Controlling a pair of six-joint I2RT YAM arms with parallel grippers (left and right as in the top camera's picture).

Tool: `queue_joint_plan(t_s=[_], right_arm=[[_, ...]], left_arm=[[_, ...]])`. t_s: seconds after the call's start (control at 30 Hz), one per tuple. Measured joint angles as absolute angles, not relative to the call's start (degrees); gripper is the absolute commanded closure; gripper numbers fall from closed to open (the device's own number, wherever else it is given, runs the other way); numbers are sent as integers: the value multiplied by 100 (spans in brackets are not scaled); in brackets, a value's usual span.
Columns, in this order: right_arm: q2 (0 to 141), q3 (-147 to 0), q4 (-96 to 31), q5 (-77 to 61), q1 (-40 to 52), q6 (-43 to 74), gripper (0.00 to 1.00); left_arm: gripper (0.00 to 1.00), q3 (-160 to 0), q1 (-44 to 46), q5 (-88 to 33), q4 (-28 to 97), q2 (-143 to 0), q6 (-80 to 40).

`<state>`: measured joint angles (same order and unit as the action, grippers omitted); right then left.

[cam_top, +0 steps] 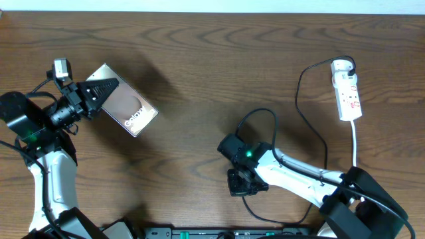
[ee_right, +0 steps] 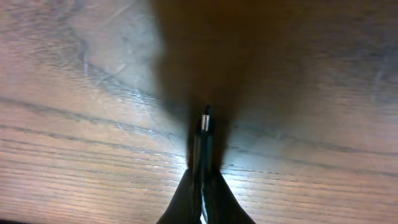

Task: Plug charger to phone and switch on socket
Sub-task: 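Close the right gripper on the USB-C plug and lift it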

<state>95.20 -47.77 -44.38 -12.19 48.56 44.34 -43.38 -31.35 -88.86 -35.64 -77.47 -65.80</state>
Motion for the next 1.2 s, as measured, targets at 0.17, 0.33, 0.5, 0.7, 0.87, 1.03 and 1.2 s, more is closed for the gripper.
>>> queue_joint_plan(t_s=[0.17, 0.33, 0.5, 0.7, 0.87, 1.03, 1.2], right_arm=[[9520, -4777, -4720, -1085, 4838, 4650, 99], [9524, -4759, -4886, -976, 4838, 4858, 82], [9522, -4759, -4866, -945, 4838, 4956, 51], [9520, -4762, -4827, -937, 4838, 5002, 49], [9520, -4762, -4816, -897, 4816, 5026, 62], [9518, -4762, -4829, -808, 4560, 5043, 81], [9515, -4762, -4866, -718, 4554, 5041, 93]], left_arm=[[93, -4340, -3135, -8884, -3566, -7747, -6580], [93, -4340, -3135, -8886, -3566, -7747, -6580], [93, -4338, -3135, -8886, -3566, -7747, -6580], [93, -4338, -3135, -8886, -3566, -7747, -6580], [92, -4338, -3135, -8884, -3566, -7747, -6580], [93, -4338, -3135, -8884, -3566, -7747, -6580], [93, -4338, -3135, -8884, -3566, -7747, -6580]])
